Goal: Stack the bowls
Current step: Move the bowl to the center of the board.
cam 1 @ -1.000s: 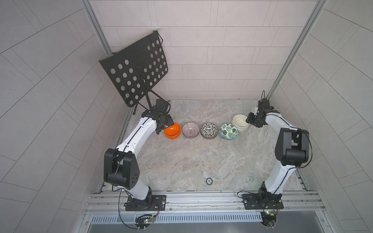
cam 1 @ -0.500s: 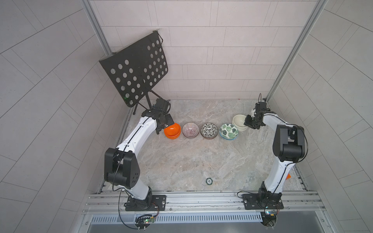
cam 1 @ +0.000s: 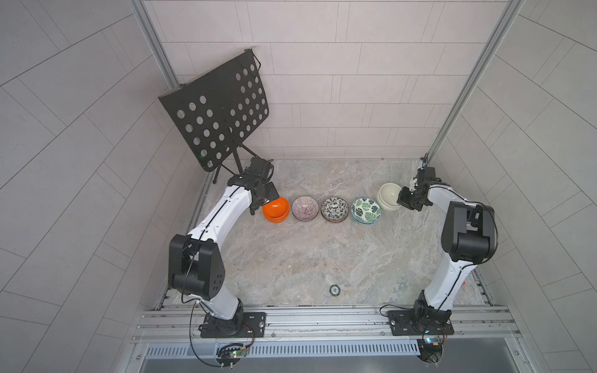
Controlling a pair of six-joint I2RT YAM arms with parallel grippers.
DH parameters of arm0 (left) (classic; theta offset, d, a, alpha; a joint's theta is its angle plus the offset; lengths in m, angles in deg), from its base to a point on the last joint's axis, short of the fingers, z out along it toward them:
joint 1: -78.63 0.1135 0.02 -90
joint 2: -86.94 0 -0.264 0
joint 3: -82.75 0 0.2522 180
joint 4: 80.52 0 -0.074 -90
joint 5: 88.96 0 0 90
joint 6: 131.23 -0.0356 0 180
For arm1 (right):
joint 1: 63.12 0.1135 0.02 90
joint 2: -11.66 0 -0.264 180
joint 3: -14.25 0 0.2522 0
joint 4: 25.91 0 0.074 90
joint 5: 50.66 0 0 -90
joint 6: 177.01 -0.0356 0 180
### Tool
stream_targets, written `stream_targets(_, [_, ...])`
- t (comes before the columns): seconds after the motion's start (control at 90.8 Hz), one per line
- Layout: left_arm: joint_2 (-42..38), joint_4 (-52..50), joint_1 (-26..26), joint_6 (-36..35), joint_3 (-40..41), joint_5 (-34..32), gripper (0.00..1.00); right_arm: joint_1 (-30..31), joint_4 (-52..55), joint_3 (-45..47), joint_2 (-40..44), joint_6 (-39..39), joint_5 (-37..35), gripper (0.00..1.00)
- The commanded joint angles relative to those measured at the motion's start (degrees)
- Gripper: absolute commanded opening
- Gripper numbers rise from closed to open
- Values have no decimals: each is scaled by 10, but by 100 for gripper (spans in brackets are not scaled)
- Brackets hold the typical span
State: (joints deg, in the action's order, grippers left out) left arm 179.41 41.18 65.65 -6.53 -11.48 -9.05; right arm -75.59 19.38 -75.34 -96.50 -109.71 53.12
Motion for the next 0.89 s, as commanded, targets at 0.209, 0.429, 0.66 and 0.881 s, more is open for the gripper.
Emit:
stream_targets(0.209, [23,-3,-30,1,-33,11,67,-18,6,63,92,-4,-22,23])
stream_targets(0.429, [7,-3,-34,-3,-22,6,67,-18,7,76,95,0,-32,23])
stream_targets(0.66, [6,-2,-34,-2,-24,10,67,-17,3,98,131,-2,-41,23])
stream_targets(0.881, [6,0,-33,-1,-20,8,67,-11,-4,109,123,0,-39,23])
